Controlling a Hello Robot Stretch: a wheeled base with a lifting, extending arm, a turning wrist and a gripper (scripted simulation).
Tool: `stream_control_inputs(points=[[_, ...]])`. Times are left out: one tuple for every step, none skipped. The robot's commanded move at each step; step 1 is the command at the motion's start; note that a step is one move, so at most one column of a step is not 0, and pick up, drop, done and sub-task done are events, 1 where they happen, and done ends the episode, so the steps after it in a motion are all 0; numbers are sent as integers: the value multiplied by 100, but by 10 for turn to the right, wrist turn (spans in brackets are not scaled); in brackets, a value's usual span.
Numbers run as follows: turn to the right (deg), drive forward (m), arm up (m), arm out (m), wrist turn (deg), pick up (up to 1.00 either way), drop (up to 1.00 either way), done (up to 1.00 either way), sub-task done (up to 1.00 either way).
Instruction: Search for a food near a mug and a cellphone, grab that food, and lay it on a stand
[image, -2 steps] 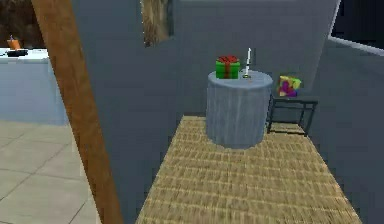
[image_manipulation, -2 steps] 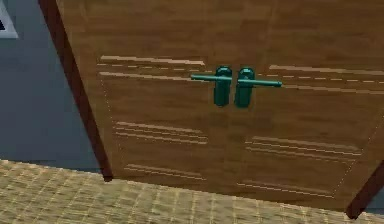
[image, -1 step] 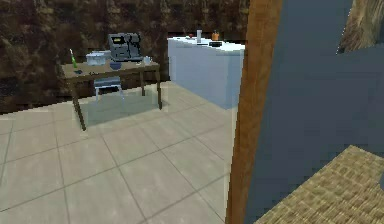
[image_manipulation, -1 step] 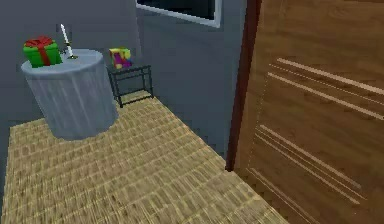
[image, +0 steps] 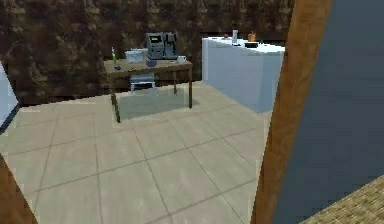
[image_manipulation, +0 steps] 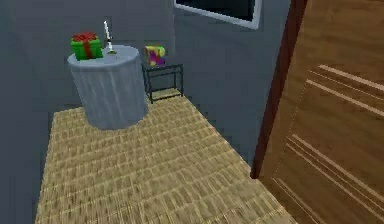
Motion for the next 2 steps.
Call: stream_control_inputs(points=[[0, 80, 0, 0, 0, 0, 0, 0, 0], [-360, 0, 0, 0, 0, 0, 0, 0, 0]])
